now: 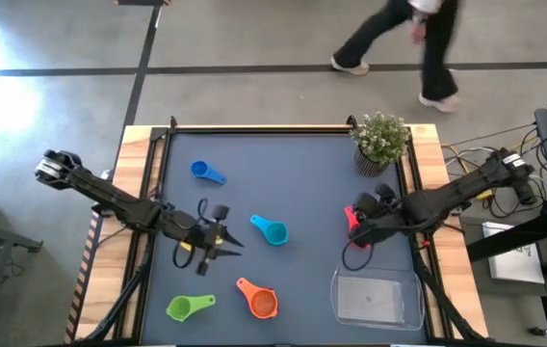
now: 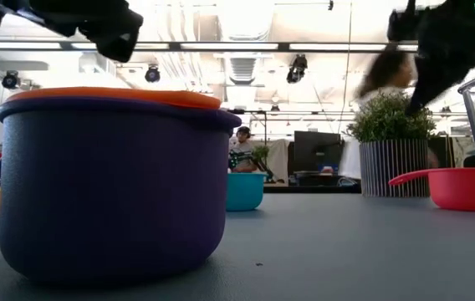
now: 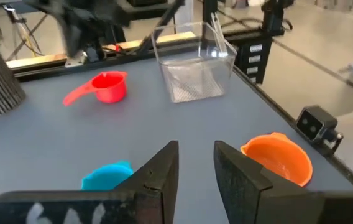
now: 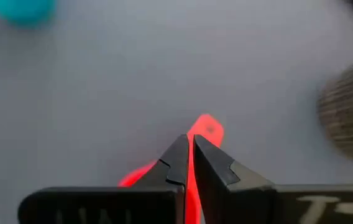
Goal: Nest measuring cups in basket
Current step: Stack the red measuring cup on top of the orange measuring cup
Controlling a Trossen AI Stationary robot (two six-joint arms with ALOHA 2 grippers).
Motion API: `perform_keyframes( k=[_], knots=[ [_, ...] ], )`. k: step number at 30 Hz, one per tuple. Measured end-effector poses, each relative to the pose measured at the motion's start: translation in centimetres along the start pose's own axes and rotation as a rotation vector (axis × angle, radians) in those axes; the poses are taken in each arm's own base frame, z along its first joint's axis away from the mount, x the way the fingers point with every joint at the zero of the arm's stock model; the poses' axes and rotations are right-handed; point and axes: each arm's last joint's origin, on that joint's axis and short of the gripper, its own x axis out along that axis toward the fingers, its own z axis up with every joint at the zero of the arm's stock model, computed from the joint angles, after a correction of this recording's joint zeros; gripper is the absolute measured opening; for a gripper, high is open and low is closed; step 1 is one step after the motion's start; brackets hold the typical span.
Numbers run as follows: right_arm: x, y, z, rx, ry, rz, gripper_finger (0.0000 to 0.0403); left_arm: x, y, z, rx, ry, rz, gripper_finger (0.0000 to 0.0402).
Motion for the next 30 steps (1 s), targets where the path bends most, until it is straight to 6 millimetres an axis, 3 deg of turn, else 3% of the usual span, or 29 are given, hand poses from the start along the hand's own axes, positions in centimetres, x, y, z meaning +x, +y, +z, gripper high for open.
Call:
perform_keyframes(
  k=[6,10,22,30],
  knots=[
    [0.6,1.4,-0.4,0.09,0.121,0.056,0.0013,-1.8,0.3,-1.0,-0.048,-0.045,0.01,0.0084],
    [0.5,1.2,-0.6,0.113,0.157,0.064,0.0022,-2.5,0.3,-1.0,-0.062,-0.092,0.007,0.0084],
    [1.7,-0.2,-2.7,0.153,0.261,-0.036,0.0171,-2.2,0.3,-1.2,-0.074,-0.074,0.006,0.0084],
    [2.9,-1.9,-4.8,0.224,0.283,-0.083,0.018,-1.9,0.2,-1.4,-0.074,-0.062,0.006,0.0084]
  ],
)
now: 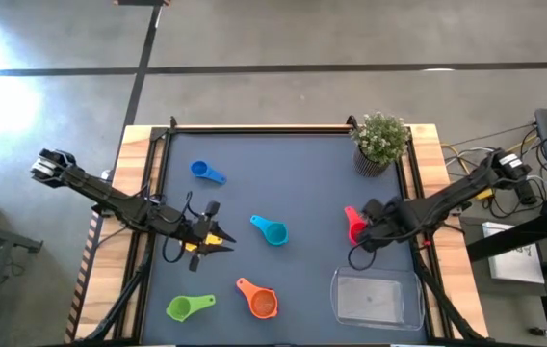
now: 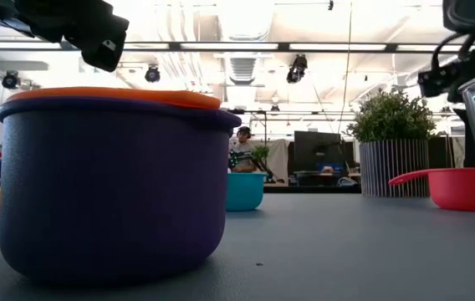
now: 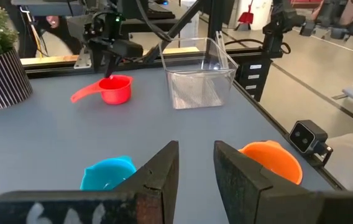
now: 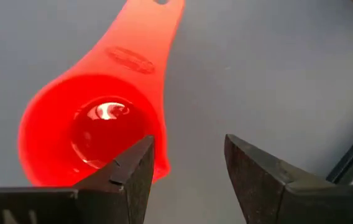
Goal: Nest measuring cups in basket
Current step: Stack the red measuring cup on top of the orange measuring cup
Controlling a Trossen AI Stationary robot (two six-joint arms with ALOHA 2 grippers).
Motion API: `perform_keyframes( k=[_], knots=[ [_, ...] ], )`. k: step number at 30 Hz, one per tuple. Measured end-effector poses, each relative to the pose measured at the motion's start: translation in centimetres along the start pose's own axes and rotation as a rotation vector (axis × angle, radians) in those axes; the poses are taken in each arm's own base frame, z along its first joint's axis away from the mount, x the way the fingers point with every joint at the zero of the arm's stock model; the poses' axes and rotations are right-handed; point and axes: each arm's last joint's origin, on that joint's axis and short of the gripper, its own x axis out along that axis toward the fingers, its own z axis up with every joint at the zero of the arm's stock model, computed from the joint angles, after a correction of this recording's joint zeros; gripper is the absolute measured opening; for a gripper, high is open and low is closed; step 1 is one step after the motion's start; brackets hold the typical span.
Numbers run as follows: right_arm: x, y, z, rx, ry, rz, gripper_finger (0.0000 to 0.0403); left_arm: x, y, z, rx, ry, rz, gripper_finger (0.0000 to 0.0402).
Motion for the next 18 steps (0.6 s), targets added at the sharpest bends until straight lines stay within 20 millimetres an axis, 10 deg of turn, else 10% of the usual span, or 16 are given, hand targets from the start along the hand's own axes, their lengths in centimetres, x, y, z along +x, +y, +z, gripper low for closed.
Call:
perform_keyframes(
  k=[11,18],
  knots=[
    [1.9,-1.4,-1.1,0.074,-0.074,0.216,0.0151,0.0,0.0,0.0,0.0,-0.001,0.0,0.0084],
    [2.0,-1.7,-1.3,0.069,-0.076,0.217,0.0064,0.0,0.0,0.0,0.0,-0.001,0.0,0.0084]
  ],
)
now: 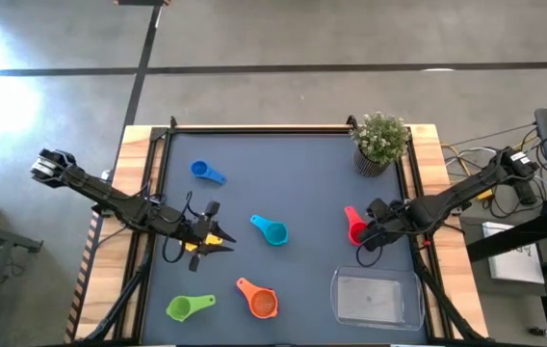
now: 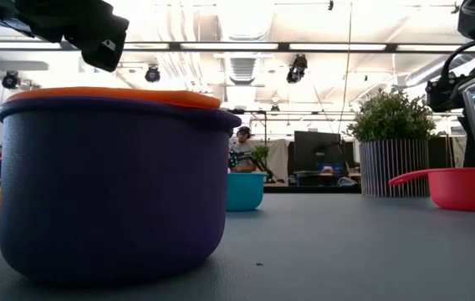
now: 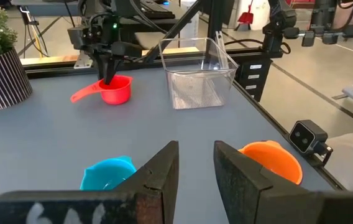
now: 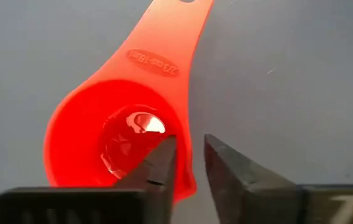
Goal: Nest measuring cups in basket
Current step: Stack the red measuring cup on top of the orange measuring cup
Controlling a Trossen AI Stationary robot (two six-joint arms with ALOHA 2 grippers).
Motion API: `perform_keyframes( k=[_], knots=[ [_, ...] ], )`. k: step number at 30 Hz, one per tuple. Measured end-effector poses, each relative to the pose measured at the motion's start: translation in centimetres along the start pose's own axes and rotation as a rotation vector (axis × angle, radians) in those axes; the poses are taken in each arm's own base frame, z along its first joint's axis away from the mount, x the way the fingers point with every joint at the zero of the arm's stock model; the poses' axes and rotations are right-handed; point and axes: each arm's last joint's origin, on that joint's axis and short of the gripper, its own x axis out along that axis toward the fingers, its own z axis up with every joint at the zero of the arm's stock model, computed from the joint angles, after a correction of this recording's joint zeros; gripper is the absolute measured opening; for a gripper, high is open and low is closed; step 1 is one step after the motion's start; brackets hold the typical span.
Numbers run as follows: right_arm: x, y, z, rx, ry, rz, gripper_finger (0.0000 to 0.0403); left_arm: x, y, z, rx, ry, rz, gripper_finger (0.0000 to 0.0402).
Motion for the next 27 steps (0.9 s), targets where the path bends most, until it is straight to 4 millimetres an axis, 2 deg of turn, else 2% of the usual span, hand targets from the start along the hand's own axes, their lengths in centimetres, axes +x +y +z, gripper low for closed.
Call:
perform_keyframes(
  k=[3,7,16,19,27],
  knots=[
    [-0.2,0.2,0.2,-0.012,-0.003,0.008,0.0019,0.0,0.0,0.0,0.0,0.0,0.0,0.0084],
    [-1.4,1.2,0.9,-0.03,-0.03,0.048,0.0011,0.0,0.0,0.0,0.0,0.0,0.0,0.0084],
    [-7.4,5.5,4.9,-0.135,-0.296,0.19,0.0009,0.0,0.0,-0.2,0.01,0.006,0.0,0.0084],
    [-8.1,7.9,6.0,-0.179,-0.372,0.261,0.0009,0.0,0.0,-0.2,0.009,0.007,0.0,0.0084],
    [-6.5,15.8,8.1,-0.429,-0.393,0.337,0.0009,-0.1,0.0,-0.2,0.008,0.015,0.001,0.0084]
  ],
)
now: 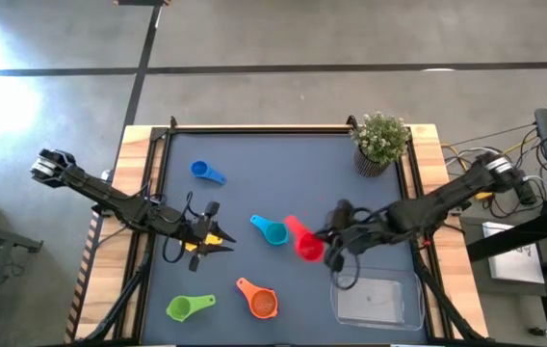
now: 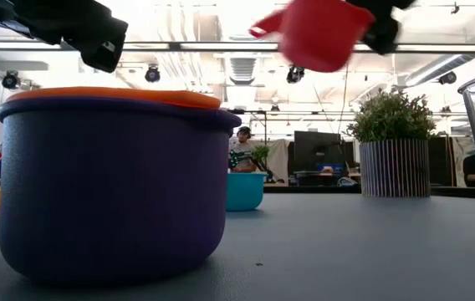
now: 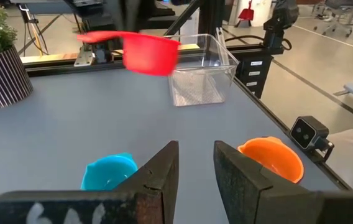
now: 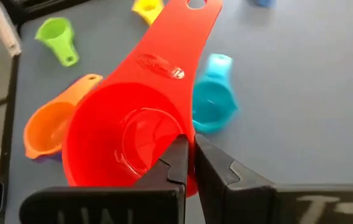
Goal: Nest measuring cups in basket
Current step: Stack the red measuring cup on top of the orange measuring cup
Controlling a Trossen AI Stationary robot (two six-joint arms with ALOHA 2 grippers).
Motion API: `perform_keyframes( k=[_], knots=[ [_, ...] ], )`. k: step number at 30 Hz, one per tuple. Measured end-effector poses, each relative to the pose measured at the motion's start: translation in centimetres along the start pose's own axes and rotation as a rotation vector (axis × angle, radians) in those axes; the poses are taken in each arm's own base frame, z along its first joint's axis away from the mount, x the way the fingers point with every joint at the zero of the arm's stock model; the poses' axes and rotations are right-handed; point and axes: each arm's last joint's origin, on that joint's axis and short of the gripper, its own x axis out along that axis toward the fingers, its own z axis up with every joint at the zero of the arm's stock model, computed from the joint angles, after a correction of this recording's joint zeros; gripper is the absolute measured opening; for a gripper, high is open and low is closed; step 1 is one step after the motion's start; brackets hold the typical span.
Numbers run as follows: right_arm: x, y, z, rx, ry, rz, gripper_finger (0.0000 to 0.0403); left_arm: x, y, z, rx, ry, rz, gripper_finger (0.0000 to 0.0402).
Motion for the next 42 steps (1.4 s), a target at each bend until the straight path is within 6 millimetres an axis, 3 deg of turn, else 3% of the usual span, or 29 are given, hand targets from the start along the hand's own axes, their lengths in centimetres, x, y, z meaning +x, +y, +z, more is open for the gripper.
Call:
perform_keyframes(
  k=[9,17,25,33,42],
  knots=[
    [6.2,5.8,3.1,-0.184,0.001,0.213,0.0009,-0.5,0.4,-0.6,-0.014,0.058,0.102,0.0084],
    [10.5,7.6,2.6,-0.222,0.084,0.294,0.0009,-1.1,0.5,-0.5,-0.025,0.04,0.101,0.0084],
    [12.8,8.5,1.7,-0.227,0.111,0.384,0.0009,-1.2,0.5,-0.5,-0.038,0.041,0.102,0.0084],
    [13.5,8.6,1.2,-0.214,0.127,0.4,0.0012,-1.1,0.5,-0.7,-0.041,0.052,0.103,0.0084],
    [13.6,8.4,1.4,-0.205,0.119,0.392,0.008,-1.1,0.5,-0.7,-0.041,0.054,0.104,0.0084]
  ],
)
